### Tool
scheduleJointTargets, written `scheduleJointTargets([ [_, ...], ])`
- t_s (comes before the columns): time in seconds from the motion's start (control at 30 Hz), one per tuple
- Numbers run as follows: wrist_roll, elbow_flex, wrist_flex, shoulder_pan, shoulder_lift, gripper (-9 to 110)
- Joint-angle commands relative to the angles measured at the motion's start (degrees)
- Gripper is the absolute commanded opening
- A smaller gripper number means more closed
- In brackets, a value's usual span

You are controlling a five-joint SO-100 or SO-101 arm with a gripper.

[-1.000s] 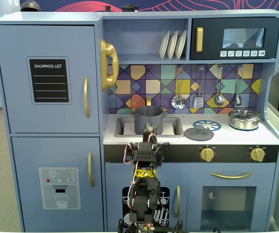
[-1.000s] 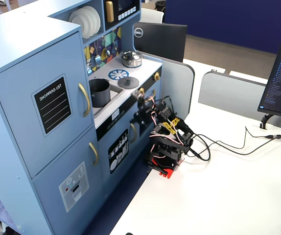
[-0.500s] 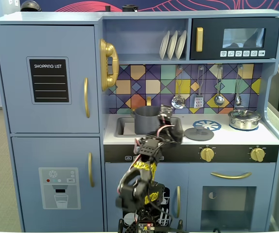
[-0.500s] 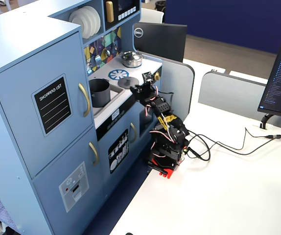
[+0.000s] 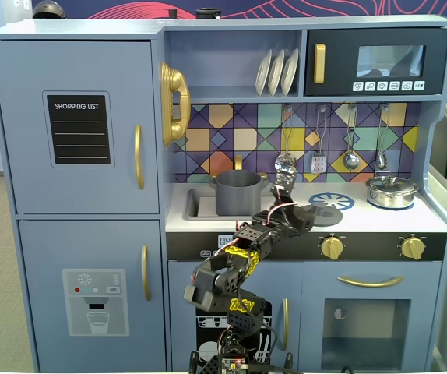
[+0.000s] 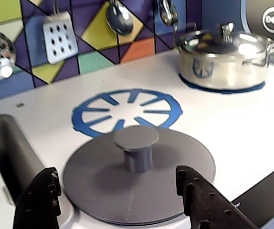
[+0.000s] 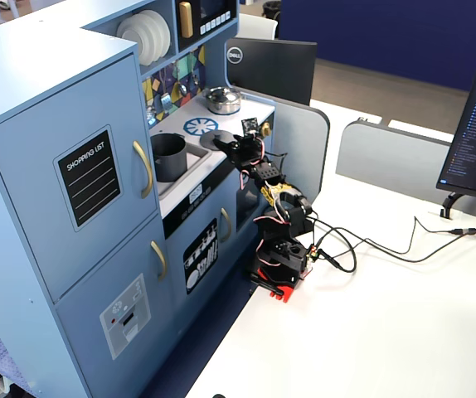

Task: Pick up the lid from the counter and put it on the gray recipient

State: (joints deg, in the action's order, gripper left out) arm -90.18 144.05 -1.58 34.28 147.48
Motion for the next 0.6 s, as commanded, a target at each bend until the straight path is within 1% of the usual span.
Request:
scheduleJointTargets([
  [0.0,-1.1,-4.0,-5.7,1.0,-5.9,25],
  [0.27,-1.6,-10.5,-11.4,1.1,-18.2,23],
  [0.57,-1.2,-19.0,-14.9,0.5,-29.9,21],
])
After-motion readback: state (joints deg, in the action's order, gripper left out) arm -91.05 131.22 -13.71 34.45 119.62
